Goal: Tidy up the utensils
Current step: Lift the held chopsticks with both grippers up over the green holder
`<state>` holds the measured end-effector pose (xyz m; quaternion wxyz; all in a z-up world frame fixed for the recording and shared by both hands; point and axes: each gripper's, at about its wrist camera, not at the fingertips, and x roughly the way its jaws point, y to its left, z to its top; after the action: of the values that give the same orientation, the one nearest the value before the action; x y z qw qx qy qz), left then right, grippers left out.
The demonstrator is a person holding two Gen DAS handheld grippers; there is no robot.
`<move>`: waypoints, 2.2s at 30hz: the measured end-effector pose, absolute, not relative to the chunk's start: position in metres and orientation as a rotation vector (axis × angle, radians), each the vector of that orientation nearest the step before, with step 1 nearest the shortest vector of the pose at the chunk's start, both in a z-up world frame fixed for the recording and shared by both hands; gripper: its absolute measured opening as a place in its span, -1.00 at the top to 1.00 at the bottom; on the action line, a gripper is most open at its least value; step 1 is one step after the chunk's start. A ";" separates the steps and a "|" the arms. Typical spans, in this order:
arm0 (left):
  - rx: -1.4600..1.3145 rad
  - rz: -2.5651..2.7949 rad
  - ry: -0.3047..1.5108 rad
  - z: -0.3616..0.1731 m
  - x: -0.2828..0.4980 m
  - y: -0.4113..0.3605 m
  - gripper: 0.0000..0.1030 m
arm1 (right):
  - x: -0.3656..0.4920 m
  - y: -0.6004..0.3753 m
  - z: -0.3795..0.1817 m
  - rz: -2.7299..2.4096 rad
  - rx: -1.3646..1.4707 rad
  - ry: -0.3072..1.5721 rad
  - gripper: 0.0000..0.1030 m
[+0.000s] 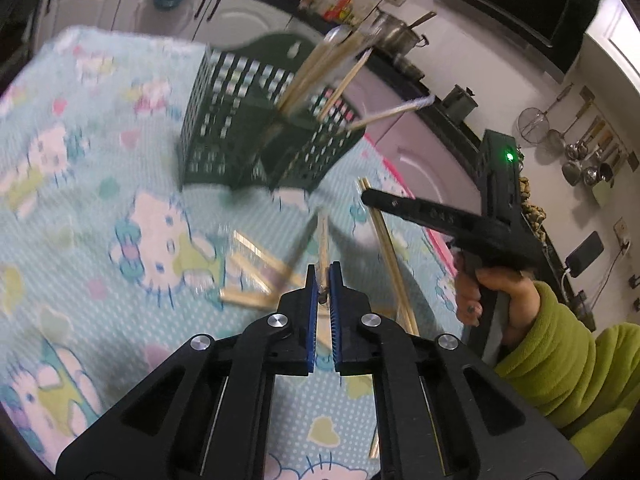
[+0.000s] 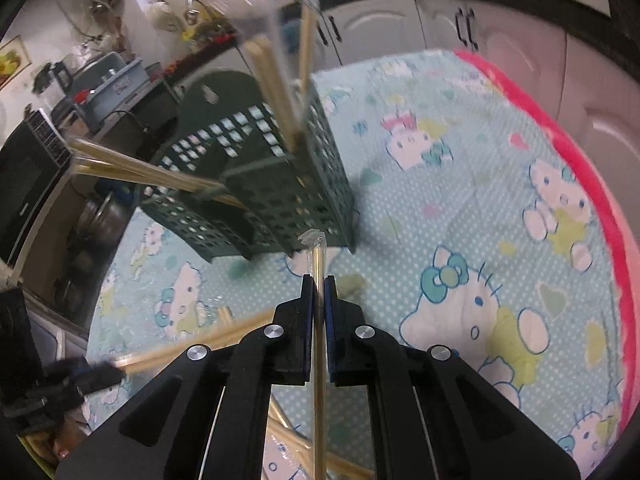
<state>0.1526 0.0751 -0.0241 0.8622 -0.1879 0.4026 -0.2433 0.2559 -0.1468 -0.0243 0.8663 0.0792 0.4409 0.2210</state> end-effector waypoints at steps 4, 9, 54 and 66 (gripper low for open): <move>-0.346 -0.513 0.814 -0.006 0.156 0.072 0.95 | 0.246 -0.146 -0.007 0.481 0.147 0.869 0.89; -0.297 -0.513 0.776 0.010 0.154 0.070 0.95 | 0.236 -0.148 0.013 0.498 0.130 0.788 0.89; -0.144 -0.386 0.379 0.180 0.172 0.101 0.95 | 0.266 -0.128 0.175 0.523 0.101 0.168 0.89; -0.137 -0.316 0.413 0.168 0.178 0.128 0.94 | 0.289 -0.113 0.176 0.430 0.099 0.032 0.89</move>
<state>0.1775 0.1280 0.1683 0.9641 -0.0676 0.2040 -0.1560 0.2886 -0.1135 0.1761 0.9757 0.0490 0.0158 0.2131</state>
